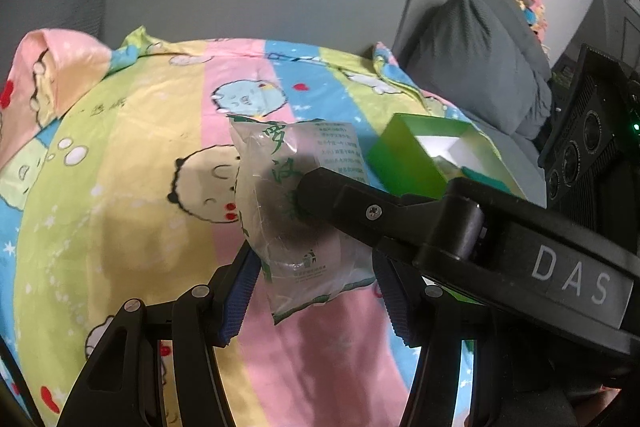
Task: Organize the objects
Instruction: 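Carry the bag in the right gripper over the green box and lower it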
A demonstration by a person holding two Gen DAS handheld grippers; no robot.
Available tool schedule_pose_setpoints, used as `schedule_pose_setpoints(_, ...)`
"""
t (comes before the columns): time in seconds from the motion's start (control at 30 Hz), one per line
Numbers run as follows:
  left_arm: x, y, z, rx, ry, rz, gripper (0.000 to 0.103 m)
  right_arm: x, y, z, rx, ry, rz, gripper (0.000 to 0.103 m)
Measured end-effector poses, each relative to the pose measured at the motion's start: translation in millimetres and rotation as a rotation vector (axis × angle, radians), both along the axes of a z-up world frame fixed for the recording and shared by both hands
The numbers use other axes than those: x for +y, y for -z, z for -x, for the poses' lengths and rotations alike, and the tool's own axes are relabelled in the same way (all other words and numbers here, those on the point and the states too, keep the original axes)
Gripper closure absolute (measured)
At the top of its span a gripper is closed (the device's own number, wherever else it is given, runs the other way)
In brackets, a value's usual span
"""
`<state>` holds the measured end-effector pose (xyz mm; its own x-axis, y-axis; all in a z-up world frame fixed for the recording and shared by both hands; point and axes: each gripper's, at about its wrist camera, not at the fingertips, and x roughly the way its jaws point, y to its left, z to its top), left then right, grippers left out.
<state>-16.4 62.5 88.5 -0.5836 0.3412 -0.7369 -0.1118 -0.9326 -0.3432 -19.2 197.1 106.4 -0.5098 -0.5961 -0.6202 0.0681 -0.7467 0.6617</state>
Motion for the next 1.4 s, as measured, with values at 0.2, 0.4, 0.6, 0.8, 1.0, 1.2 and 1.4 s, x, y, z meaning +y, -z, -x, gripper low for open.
schedule_pose_setpoints(0.2, 22.6, -9.7, -0.4, 0.038, 0.051, 0.015, 0.044, 20.9, -11.5, -9.2, 0.033, 0.057, -0.004, 0.054)
schedule_pose_setpoints(0.4, 41.0, -16.1, -0.6, 0.064, 0.086, 0.017, 0.044, 40.1, -20.8, -17.9, 0.063, 0.101, -0.005, 0.054)
schedule_pose_setpoints(0.6, 63.6, -21.4, -1.8, 0.086, 0.123, 0.028, 0.044, 57.6, -26.8, -24.5, 0.078, 0.134, -0.006, 0.054)
schedule_pose_setpoints(0.8, 88.7, -25.5, -3.6, 0.102, 0.168, 0.028, 0.044, 80.6, -32.6, -33.0, 0.097, 0.173, -0.008, 0.053)
schedule_pose_setpoints(1.0, 113.3, -28.6, -5.6, 0.114, 0.212, 0.031, 0.044, 106.3, -35.9, -42.6, 0.105, 0.225, 0.004, 0.053)
schedule_pose_setpoints(1.2, 136.1, -31.2, -8.0, 0.127, 0.257, 0.027, 0.044, 129.9, -40.6, -53.4, 0.118, 0.274, -0.002, 0.052)
schedule_pose_setpoints(1.4, 158.5, -31.2, -8.2, 0.131, 0.293, 0.030, 0.044, 151.3, -40.9, -59.8, 0.122, 0.309, 0.005, 0.052)
